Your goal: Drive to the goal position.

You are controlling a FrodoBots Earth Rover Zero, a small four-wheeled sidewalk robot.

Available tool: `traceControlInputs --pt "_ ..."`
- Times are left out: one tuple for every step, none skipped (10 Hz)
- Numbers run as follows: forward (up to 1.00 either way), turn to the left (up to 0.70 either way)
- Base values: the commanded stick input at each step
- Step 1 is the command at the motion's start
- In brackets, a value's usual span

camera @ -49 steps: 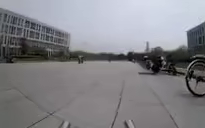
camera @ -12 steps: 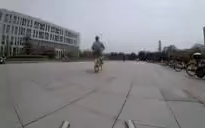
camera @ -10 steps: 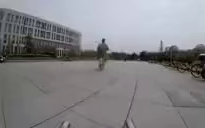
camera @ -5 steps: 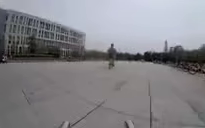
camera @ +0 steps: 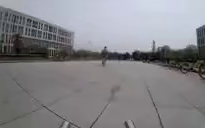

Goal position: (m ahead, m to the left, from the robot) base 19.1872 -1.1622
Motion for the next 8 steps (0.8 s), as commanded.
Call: traceControlInputs --pt "1.00 0.05" --pt "1.00 0.02" --pt "1.00 0.00" --pt "1.00 0.00" --pt "1.00 0.01" --pt "1.00 0.08" --pt "1.00 -0.06" --pt "1.00 -0.40"
